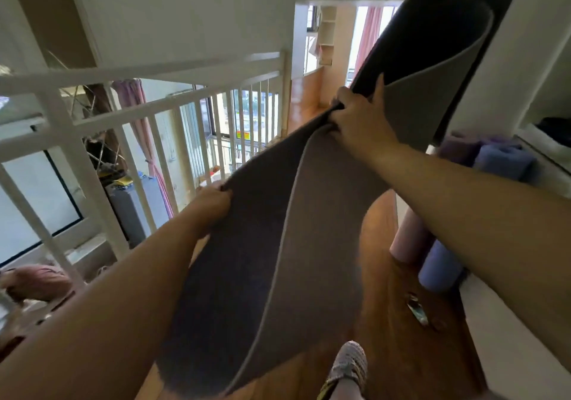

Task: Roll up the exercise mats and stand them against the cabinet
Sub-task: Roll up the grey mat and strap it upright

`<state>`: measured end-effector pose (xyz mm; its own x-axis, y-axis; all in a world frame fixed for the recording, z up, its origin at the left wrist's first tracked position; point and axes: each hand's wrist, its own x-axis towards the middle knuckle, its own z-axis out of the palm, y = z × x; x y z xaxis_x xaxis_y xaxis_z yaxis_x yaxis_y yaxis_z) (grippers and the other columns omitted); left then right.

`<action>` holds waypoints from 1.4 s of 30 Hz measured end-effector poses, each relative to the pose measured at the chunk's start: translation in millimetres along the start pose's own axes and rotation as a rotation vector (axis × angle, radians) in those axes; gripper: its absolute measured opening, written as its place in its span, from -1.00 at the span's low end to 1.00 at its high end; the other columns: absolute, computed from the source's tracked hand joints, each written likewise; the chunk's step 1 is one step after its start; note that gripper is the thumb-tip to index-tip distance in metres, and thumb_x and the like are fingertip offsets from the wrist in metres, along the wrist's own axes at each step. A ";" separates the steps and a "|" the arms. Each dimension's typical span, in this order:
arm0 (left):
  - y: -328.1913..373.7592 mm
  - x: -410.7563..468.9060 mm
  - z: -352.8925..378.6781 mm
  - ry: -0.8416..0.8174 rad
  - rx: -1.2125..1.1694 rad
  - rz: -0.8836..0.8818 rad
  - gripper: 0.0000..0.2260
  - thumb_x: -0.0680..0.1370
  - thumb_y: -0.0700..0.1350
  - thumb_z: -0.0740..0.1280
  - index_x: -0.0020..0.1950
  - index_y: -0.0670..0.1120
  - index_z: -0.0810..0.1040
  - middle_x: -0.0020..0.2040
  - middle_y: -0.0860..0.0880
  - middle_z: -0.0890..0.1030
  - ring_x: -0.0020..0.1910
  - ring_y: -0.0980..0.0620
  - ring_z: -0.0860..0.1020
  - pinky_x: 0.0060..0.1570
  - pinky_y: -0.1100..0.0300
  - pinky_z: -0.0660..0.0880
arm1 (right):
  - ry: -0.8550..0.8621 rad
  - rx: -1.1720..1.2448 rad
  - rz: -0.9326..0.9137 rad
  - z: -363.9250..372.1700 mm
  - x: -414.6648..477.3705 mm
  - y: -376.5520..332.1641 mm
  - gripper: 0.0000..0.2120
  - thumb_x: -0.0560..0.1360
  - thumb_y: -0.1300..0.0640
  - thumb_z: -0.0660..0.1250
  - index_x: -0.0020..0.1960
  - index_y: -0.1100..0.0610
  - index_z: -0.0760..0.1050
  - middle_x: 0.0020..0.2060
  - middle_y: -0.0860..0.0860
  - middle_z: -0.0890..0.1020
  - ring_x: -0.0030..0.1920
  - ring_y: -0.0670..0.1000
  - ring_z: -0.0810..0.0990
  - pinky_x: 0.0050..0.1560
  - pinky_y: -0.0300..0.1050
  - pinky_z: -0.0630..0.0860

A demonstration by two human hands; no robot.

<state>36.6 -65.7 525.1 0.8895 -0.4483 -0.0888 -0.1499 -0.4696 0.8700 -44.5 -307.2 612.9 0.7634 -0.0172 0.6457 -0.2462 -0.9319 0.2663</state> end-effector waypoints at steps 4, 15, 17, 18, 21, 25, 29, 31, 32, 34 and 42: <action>11.4 -1.2 16.5 -0.352 -0.016 -0.049 -0.48 0.53 -0.04 0.37 0.45 0.05 0.26 0.28 0.03 0.39 0.18 0.01 0.37 0.12 0.00 0.39 | -0.122 -0.121 -0.157 15.1 -2.4 -23.1 -0.76 0.59 0.13 0.19 0.02 0.11 0.63 0.12 0.06 0.50 0.18 0.13 0.47 0.38 0.44 -0.31; -21.9 24.9 68.9 -0.044 0.362 0.324 -0.73 0.60 -0.11 0.25 0.30 -0.01 0.48 0.15 -0.02 0.59 0.12 0.00 0.52 -0.06 0.28 0.29 | -0.179 -0.158 -0.525 85.8 -45.1 -78.7 -0.94 0.44 0.05 0.41 -0.18 -0.04 0.66 -0.15 -0.04 0.60 -0.12 0.06 0.61 0.36 0.48 0.08; -24.9 24.5 65.1 -0.072 0.384 0.352 -0.72 0.61 -0.13 0.23 0.31 -0.02 0.49 0.17 -0.04 0.59 0.12 0.00 0.52 -0.04 0.28 0.31 | -0.191 -0.105 -0.594 89.3 -47.3 -71.6 -0.89 0.47 0.01 0.37 -0.06 -0.04 0.66 0.03 0.02 0.60 0.01 0.09 0.61 0.39 0.47 -0.02; -25.2 25.2 62.6 -0.082 0.410 0.367 -0.71 0.61 -0.16 0.23 0.33 -0.02 0.48 0.18 -0.04 0.59 0.13 -0.01 0.52 -0.01 0.28 0.33 | -0.186 -0.084 -0.632 90.2 -47.9 -67.1 -0.85 0.46 0.01 0.39 0.00 -0.03 0.65 0.15 0.07 0.57 0.09 0.11 0.60 0.40 0.46 -0.09; -24.1 31.1 55.6 -0.093 0.479 0.407 -0.68 0.60 -0.23 0.23 0.35 -0.03 0.46 0.21 -0.06 0.56 0.15 -0.02 0.50 0.07 0.29 0.32 | -0.102 -0.011 -0.737 91.0 -48.7 -56.8 -0.77 0.37 0.09 0.46 0.04 0.04 0.63 0.29 0.18 0.50 0.17 0.18 0.58 0.35 0.46 -0.03; -24.1 36.3 42.0 -0.109 0.467 0.384 -0.68 0.60 -0.28 0.20 0.33 -0.06 0.47 0.13 -0.02 0.52 0.05 0.07 0.42 0.05 0.26 0.31 | 0.055 0.145 -0.582 84.9 -35.7 -42.2 -0.63 0.38 0.16 0.38 0.15 0.13 0.38 0.22 0.21 0.50 0.25 0.21 0.51 0.34 0.43 0.22; -36.6 42.6 39.5 -0.134 0.479 0.349 -0.69 0.58 -0.31 0.19 0.25 -0.05 0.53 0.09 -0.01 0.57 0.02 0.07 0.46 0.00 0.24 0.32 | -0.105 0.037 -0.346 73.1 -18.3 -16.6 -0.47 0.31 0.17 0.50 0.24 0.13 0.46 0.18 0.14 0.58 0.28 0.22 0.48 0.41 0.41 0.00; -39.1 44.1 44.2 -0.164 0.492 0.363 -0.67 0.58 -0.32 0.18 0.24 -0.03 0.54 0.13 0.00 0.59 0.01 0.09 0.46 0.00 0.25 0.33 | -0.209 -0.107 -0.314 70.3 -13.5 -8.8 -0.56 0.37 0.14 0.47 0.24 0.09 0.53 0.29 0.12 0.51 0.42 0.23 0.30 0.41 0.41 -0.13; -40.2 45.1 45.5 -0.170 0.493 0.368 -0.67 0.58 -0.32 0.18 0.24 -0.02 0.54 0.13 0.01 0.59 0.02 0.09 0.48 -0.01 0.26 0.33 | -0.231 -0.129 -0.257 72.6 -12.1 -2.9 -0.58 0.39 0.10 0.47 0.24 0.07 0.53 0.39 0.13 0.40 0.47 0.24 0.18 0.41 0.42 -0.15; -43.0 49.8 44.5 -0.150 0.476 0.363 -0.67 0.57 -0.33 0.17 0.21 -0.03 0.55 0.10 0.00 0.59 0.06 0.04 0.51 -0.01 0.26 0.32 | -0.249 -0.063 -0.101 81.5 -12.6 10.2 -0.57 0.37 0.03 0.51 0.21 0.05 0.53 0.50 0.15 0.19 0.52 0.26 0.01 0.43 0.41 -0.02; -48.8 86.0 33.3 -0.029 0.272 0.237 -0.71 0.58 -0.26 0.20 0.25 0.04 0.37 0.11 -0.03 0.51 0.10 -0.01 0.49 0.12 -0.01 0.47 | -0.002 0.443 0.004 85.4 -12.2 13.2 -0.87 0.41 0.23 0.44 -0.21 0.17 0.49 0.04 0.11 0.52 0.03 0.11 0.51 0.01 -0.21 0.44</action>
<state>106.1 -106.7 458.9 0.8044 -0.5882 0.0831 -0.4633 -0.5335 0.7076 -6.1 -350.2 547.4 0.7642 -0.0210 0.6446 0.0304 -0.9972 -0.0685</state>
